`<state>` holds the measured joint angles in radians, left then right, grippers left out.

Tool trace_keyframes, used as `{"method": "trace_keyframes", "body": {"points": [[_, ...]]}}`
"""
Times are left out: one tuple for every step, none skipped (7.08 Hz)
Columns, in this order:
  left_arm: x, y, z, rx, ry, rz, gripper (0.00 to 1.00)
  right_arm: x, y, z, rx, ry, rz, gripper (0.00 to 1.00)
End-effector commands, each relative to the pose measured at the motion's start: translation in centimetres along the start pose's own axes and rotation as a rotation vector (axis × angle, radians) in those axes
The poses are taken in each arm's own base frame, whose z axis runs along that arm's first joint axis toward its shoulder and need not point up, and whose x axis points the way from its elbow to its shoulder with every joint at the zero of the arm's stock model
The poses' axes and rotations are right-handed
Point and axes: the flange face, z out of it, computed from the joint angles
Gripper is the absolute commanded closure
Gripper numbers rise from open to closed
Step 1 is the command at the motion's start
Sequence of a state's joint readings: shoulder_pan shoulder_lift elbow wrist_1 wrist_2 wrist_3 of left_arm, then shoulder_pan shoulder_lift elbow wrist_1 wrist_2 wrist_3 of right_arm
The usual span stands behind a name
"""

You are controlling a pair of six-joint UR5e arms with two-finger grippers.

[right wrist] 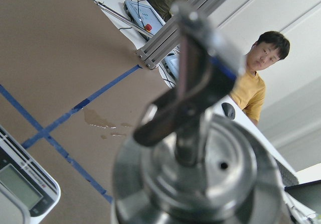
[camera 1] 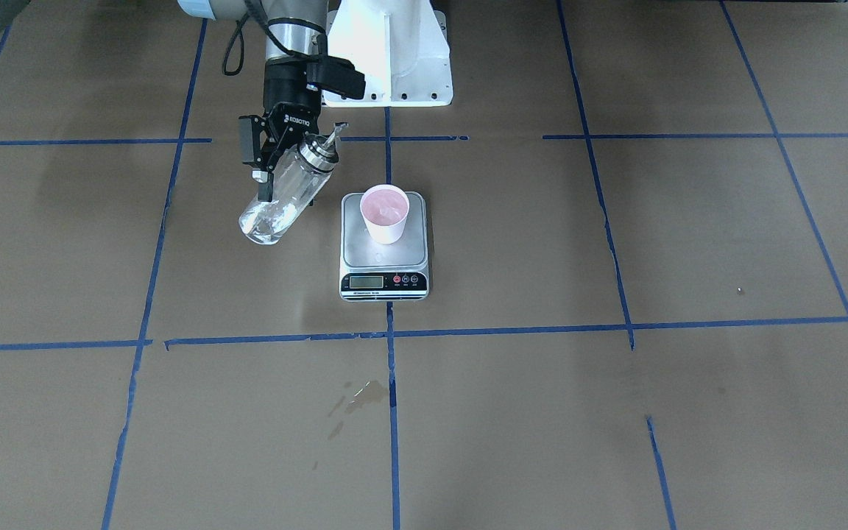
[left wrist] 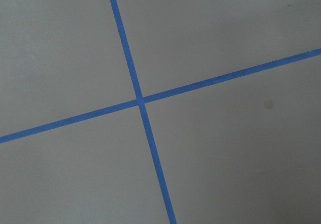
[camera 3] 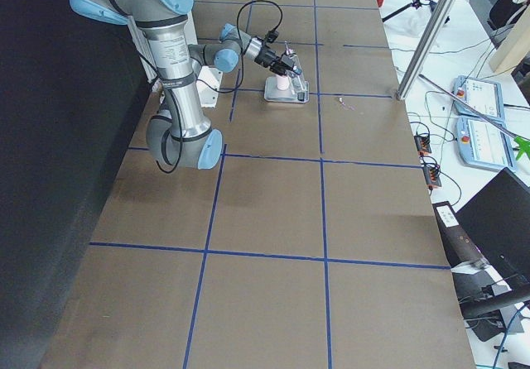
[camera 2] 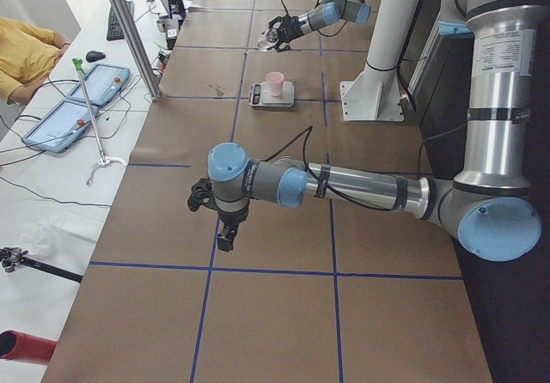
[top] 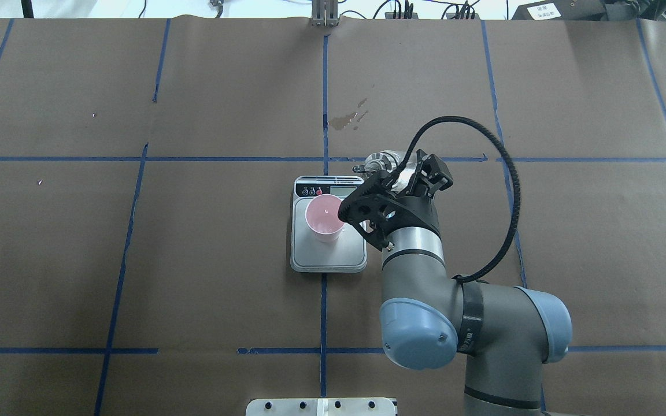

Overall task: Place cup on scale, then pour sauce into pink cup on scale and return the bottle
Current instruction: 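Tip the sauce bottle upright and carry it back from the cup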

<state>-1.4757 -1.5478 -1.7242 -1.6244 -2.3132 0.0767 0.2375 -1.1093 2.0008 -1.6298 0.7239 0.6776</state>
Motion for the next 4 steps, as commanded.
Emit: {"method": "trace_keyframes", "body": {"points": [[0.0, 0.0, -0.1, 0.001, 0.000, 0.001, 0.00, 1.8, 0.0, 0.1, -0.069, -0.087, 0.237, 1.00], [0.0, 0.0, 0.0, 0.000, 0.000, 0.000, 0.00, 2.6, -0.3, 0.4, -0.117, -0.174, 0.463, 1.00], [0.0, 0.0, 0.0, 0.001, 0.000, 0.001, 0.00, 3.5, 1.6, 1.2, -0.159, -0.188, 0.609, 1.00], [0.1, 0.0, -0.1, 0.003, 0.006, 0.002, 0.00, 4.9, 4.0, 2.0, -0.147, -0.195, 0.641, 1.00]]}}
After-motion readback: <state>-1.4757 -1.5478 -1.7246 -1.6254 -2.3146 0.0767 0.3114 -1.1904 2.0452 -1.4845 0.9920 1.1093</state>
